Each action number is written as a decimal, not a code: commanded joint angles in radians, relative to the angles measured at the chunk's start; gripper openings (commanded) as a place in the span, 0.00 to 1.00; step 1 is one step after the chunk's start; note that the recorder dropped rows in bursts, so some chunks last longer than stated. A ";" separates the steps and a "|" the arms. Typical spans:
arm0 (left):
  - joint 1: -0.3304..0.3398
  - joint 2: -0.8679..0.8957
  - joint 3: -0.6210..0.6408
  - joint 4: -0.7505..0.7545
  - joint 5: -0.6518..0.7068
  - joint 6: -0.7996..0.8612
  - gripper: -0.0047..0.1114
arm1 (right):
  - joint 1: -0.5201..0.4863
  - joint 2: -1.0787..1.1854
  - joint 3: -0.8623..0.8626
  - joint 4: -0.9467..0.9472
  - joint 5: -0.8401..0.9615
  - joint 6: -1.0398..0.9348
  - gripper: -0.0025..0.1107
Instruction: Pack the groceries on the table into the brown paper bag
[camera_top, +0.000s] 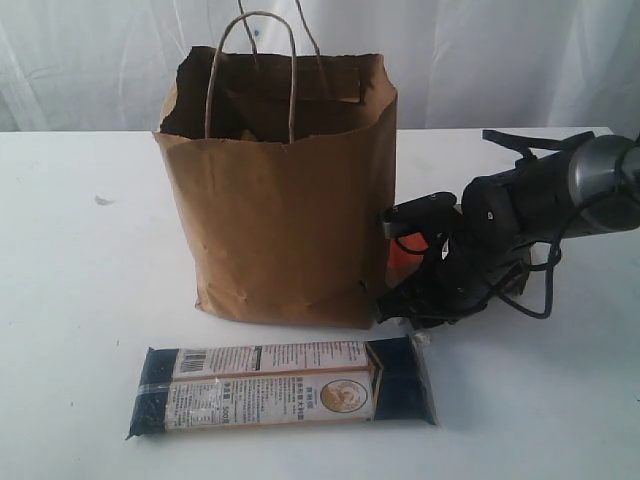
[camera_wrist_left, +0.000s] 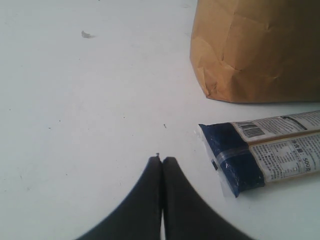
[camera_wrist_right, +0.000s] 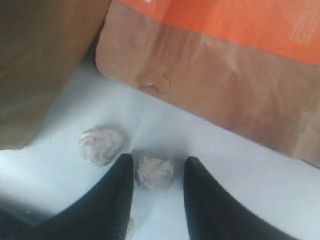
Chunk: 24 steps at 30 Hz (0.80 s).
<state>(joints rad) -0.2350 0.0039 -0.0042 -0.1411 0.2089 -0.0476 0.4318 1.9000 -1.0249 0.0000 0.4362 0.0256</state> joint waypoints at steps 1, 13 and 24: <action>0.002 -0.004 0.004 -0.007 0.001 0.002 0.04 | 0.004 0.014 0.001 0.005 0.009 0.003 0.20; 0.002 -0.004 0.004 -0.007 0.001 0.002 0.04 | 0.004 -0.127 0.001 0.005 0.032 0.001 0.02; 0.002 -0.004 0.004 -0.007 0.001 0.002 0.04 | 0.006 -0.475 -0.001 0.007 0.029 -0.026 0.02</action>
<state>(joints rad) -0.2350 0.0039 -0.0042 -0.1411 0.2089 -0.0476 0.4358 1.5049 -1.0249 0.0000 0.4931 0.0117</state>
